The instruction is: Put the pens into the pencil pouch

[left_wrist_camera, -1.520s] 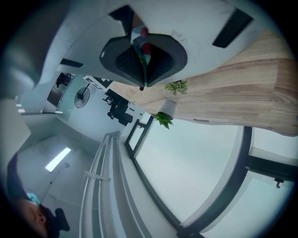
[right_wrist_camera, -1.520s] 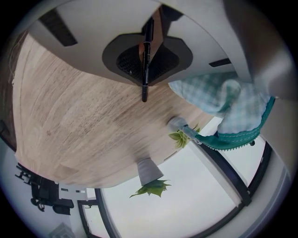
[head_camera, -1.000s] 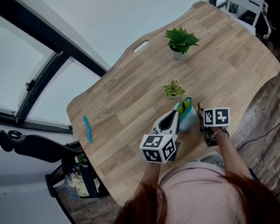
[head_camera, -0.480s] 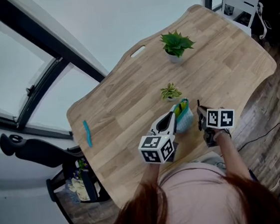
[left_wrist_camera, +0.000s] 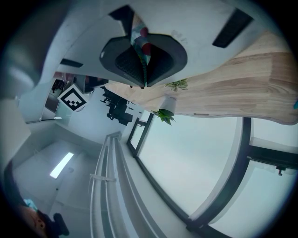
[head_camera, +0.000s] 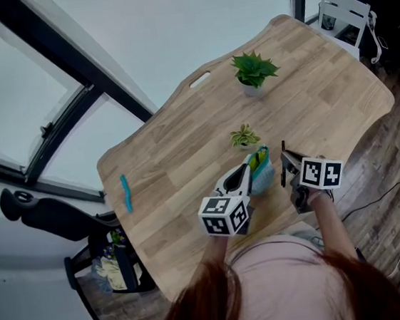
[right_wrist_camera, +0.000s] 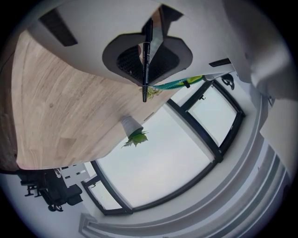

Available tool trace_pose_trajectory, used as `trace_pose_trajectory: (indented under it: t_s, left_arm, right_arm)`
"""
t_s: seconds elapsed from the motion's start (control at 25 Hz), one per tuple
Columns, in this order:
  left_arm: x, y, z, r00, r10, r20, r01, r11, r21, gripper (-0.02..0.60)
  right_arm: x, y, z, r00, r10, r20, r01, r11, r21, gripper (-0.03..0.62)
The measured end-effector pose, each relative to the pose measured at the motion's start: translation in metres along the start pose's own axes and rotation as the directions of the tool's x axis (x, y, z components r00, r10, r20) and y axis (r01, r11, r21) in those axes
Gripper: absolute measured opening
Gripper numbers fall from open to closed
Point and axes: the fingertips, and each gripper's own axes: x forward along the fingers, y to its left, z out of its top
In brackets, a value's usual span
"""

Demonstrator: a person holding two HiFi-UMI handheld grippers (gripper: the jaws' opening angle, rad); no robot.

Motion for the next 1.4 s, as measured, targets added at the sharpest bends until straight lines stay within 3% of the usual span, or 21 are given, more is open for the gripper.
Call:
trace_pose_trajectory:
  t_s: [0.44, 0.76, 1.12, 1.4]
  left_arm:
    - [0.000, -0.002, 0.001, 1.000, -0.009, 0.002, 0.009, 1.000, 0.003, 0.014]
    - [0.001, -0.008, 0.001, 1.000, -0.026, 0.004, 0.026, 1.000, -0.005, 0.014]
    - [0.000, -0.010, -0.001, 1.000, -0.029, 0.008, 0.029, 1.000, -0.003, 0.014]
    - [-0.001, -0.014, -0.002, 0.999, -0.033, 0.008, 0.033, 0.999, 0.001, 0.014]
  right_arm:
    - [-0.018, 0.026, 0.028, 0.992, 0.088, 0.095, -0.091, 0.996, 0.026, 0.032]
    - [-0.034, 0.048, 0.050, 0.964, 0.181, 0.193, -0.198, 0.978, 0.069, 0.032]
    - [-0.050, 0.072, 0.078, 0.902, 0.280, 0.330, -0.322, 0.943, 0.080, 0.032]
    - [-0.060, 0.092, 0.098, 0.838, 0.345, 0.424, -0.385, 0.923, 0.011, 0.032]
